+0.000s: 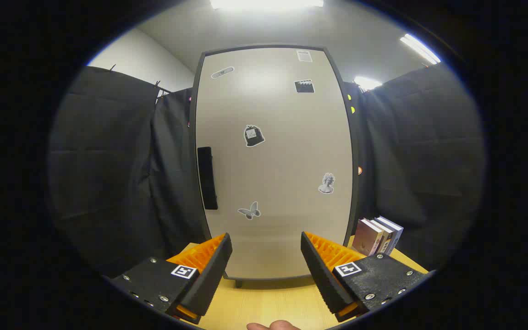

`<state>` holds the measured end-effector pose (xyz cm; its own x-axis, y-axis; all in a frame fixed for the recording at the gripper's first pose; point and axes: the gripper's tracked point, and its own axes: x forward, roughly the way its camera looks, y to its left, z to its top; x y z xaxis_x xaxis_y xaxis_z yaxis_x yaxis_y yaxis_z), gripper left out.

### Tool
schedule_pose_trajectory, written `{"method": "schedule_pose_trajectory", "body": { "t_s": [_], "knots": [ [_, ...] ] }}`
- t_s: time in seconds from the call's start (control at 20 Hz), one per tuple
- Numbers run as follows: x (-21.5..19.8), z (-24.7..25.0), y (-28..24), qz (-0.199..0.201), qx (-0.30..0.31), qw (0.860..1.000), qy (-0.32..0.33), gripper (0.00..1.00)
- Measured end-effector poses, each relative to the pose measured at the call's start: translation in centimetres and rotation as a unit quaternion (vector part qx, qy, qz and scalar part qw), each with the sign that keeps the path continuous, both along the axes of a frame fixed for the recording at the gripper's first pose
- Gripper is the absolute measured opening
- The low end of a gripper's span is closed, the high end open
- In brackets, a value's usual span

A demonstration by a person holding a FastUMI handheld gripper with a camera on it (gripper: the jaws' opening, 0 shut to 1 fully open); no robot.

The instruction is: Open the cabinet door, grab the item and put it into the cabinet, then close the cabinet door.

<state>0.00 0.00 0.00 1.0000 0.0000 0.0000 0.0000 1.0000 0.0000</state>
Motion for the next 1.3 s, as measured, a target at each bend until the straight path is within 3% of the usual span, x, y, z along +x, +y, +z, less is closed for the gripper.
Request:
{"method": "schedule_pose_trajectory", "body": {
  "t_s": [0.65,1.3],
  "knots": [
    [-0.7,-0.7,3.1,0.037,-0.022,0.999,0.008,0.94],
    [-0.3,0.0,2.0,0.021,-0.02,1.0,0.003,0.94]
  ]
}}
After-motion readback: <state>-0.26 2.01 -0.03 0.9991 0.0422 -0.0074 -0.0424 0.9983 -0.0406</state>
